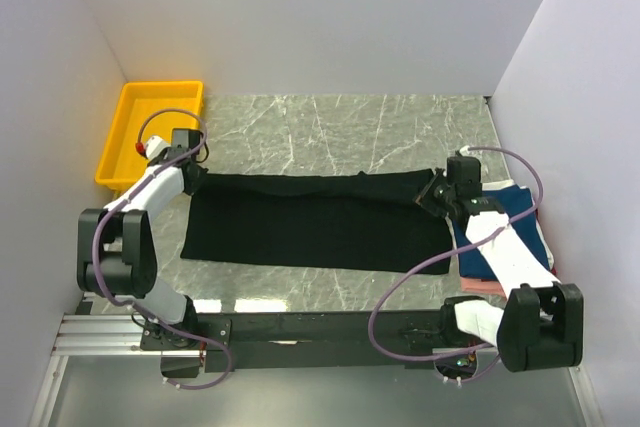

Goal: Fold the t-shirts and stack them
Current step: Fold the tshirt

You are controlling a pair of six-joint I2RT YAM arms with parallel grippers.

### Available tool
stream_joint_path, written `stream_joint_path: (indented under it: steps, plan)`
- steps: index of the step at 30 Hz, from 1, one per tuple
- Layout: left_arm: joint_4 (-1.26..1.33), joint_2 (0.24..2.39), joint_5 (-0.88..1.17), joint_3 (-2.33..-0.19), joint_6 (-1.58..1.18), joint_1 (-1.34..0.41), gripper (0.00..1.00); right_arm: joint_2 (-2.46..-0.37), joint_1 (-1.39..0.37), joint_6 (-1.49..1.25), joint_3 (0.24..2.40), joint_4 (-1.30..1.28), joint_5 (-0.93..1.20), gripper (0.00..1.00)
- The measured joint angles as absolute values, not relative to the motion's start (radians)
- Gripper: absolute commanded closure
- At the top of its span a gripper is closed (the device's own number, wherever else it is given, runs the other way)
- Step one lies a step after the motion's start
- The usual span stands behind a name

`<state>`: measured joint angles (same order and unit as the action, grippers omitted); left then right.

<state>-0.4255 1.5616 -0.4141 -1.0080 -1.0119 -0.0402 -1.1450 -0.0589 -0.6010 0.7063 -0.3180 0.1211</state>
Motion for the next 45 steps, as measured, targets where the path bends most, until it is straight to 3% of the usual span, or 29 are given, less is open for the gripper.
stream_joint_path:
  steps: [30,32,34,35,37,39,45]
  plan:
    - [-0.401,1.447,-0.417,-0.833,-1.045,-0.034,0.99,-0.901,-0.049,-0.62,0.435,-0.336,0.213,1.0]
    - [-0.4,1.444,-0.416,-0.826,-1.045,-0.03,0.96,-0.901,-0.044,-0.622,0.424,-0.337,0.221,0.94]
    - [-0.396,1.432,-0.415,-0.813,-1.046,-0.025,0.81,-0.901,-0.036,-0.626,0.421,-0.343,0.233,0.77]
    - [-0.392,1.423,-0.415,-0.805,-1.045,-0.023,0.75,-0.9,-0.032,-0.622,0.421,-0.345,0.238,0.61]
    - [-0.386,1.403,-0.415,-0.789,-1.044,-0.02,0.67,-0.896,-0.025,-0.614,0.422,-0.356,0.25,0.5]
    - [-0.386,1.381,-0.414,-0.783,-1.041,-0.018,0.56,-0.889,-0.023,-0.606,0.424,-0.368,0.258,0.47]
    - [-0.377,1.333,-0.403,-0.783,-1.041,-0.018,0.55,-0.877,-0.023,-0.599,0.428,-0.388,0.255,0.47]
